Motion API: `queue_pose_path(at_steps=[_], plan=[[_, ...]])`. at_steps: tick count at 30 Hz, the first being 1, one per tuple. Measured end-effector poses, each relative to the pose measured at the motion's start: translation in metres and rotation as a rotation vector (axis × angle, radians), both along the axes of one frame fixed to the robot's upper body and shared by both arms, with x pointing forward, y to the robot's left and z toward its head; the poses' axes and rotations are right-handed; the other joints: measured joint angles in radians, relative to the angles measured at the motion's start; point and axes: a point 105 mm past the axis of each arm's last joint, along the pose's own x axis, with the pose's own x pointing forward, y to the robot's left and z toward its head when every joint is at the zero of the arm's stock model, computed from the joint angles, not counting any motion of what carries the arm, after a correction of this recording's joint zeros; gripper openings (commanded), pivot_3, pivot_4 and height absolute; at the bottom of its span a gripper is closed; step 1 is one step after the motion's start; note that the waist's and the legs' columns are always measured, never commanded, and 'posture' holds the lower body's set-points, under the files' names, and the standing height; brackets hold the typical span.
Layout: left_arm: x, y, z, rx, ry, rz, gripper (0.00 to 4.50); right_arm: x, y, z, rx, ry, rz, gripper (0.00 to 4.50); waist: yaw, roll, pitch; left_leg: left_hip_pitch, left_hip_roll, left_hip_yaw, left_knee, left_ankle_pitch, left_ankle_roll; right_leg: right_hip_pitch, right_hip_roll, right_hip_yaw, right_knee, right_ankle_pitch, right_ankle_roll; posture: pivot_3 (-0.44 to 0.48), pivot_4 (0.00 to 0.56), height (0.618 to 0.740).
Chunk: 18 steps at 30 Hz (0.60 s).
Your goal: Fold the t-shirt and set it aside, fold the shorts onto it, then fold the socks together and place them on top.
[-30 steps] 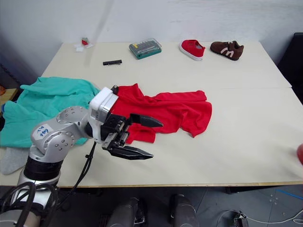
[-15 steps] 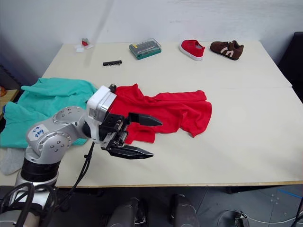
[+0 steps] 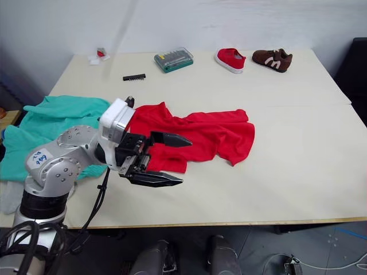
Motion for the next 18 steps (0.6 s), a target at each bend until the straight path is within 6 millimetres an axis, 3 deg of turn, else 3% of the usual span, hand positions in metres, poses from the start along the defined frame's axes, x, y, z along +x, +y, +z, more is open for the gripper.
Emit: queue_pose_path(at_steps=[1, 4, 6, 8, 13, 18], plan=[[0.001, 0.002, -0.002, 0.002, 0.001, 0.008, 4.50, 0.005, 0.016, 0.008, 0.001, -0.018, 0.063, 4.47, -0.001, 0.000, 0.000, 0.001, 0.001, 0.000, 0.000, 0.000, -0.001, 0.001, 0.001, 0.000, 0.000, 0.000, 0.000, 0.000, 0.150, 0.740], [0.009, 0.011, -0.009, 0.030, -0.005, 0.060, 4.50, 0.020, 0.095, 0.027, 0.090, -0.040, 0.358, 4.47, 0.003, -0.001, 0.000, 0.002, 0.005, -0.001, 0.000, -0.003, -0.002, 0.002, 0.005, 0.000, -0.001, -0.001, -0.002, 0.000, 0.150, 0.740], [0.014, 0.020, -0.017, 0.064, -0.004, 0.105, 4.50, 0.024, 0.151, 0.033, 0.135, -0.018, 0.574, 4.47, 0.006, -0.001, 0.000, 0.002, 0.006, -0.001, -0.001, -0.004, -0.003, 0.002, 0.006, 0.000, -0.001, -0.002, -0.004, 0.000, 0.150, 0.740], [0.016, 0.027, -0.023, 0.093, -0.014, 0.132, 4.50, 0.024, 0.194, 0.036, 0.164, 0.002, 0.737, 4.47, 0.011, -0.003, 0.002, 0.002, 0.007, -0.002, -0.001, -0.006, -0.003, 0.002, 0.006, -0.001, -0.002, -0.003, -0.005, 0.000, 0.150, 0.740], [0.022, 0.046, -0.036, 0.179, -0.060, 0.189, 4.50, 0.022, 0.247, 0.024, 0.178, 0.078, 0.944, 4.47, 0.033, -0.003, 0.001, -0.001, 0.007, -0.001, -0.001, -0.010, -0.001, 0.001, 0.006, -0.002, -0.007, -0.003, -0.005, 0.000, 0.150, 0.740], [0.035, 0.060, -0.048, 0.252, -0.122, 0.252, 4.50, 0.019, 0.270, 0.002, 0.118, 0.156, 1.055, 4.47, 0.035, -0.003, 0.001, -0.003, 0.007, 0.000, 0.000, -0.012, 0.000, 0.000, 0.005, -0.003, -0.008, -0.004, -0.004, 0.000, 0.150, 0.740]])
